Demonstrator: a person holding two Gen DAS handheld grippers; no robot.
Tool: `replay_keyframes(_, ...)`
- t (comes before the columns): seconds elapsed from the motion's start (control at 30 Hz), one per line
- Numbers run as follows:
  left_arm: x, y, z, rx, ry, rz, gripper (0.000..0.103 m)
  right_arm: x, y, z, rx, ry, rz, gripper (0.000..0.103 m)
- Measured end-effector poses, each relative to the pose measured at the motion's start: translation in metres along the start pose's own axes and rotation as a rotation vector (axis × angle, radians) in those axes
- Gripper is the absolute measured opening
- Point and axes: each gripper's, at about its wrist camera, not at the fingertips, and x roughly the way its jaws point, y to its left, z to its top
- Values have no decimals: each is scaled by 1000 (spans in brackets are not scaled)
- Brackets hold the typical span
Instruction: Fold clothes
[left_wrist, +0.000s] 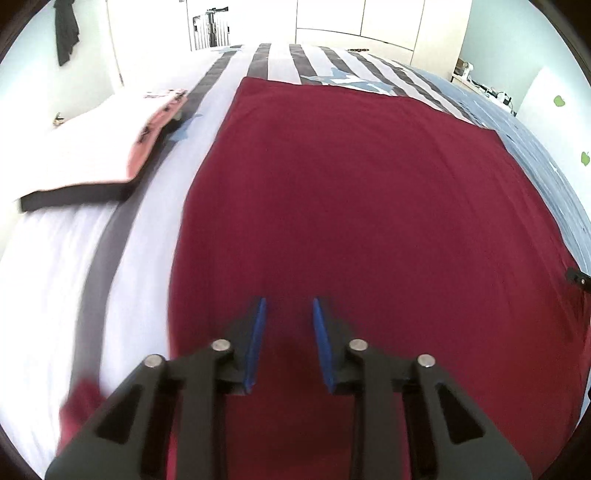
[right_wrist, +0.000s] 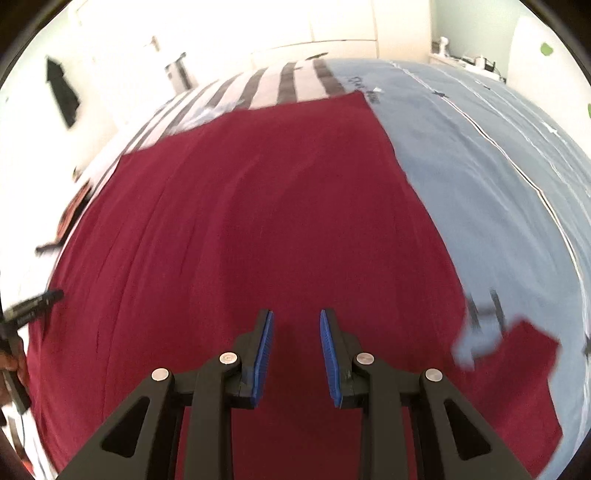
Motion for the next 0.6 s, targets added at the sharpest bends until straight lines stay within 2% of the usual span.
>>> replay_keyframes(0.13,28,9,36,4,-29,-10,22,42,6,37,20,-2,-25,24)
replay_keyframes(0.23,47,25,66,-54,-37,0,22,60,-1,60,-7,-12,-35,24)
replay_keyframes(0.33,68,40,99,-77,-57,28,22,80,-6,84,-44,-28,-48,24)
replay_keyframes(0.5,95,42,137,-19,-70,81,22,107,-14,125,-82,-52,-73,23)
replay_keyframes(0.6,102,46,159,-43,-83,143,22,123,-24,152,-94,-73,-93,21)
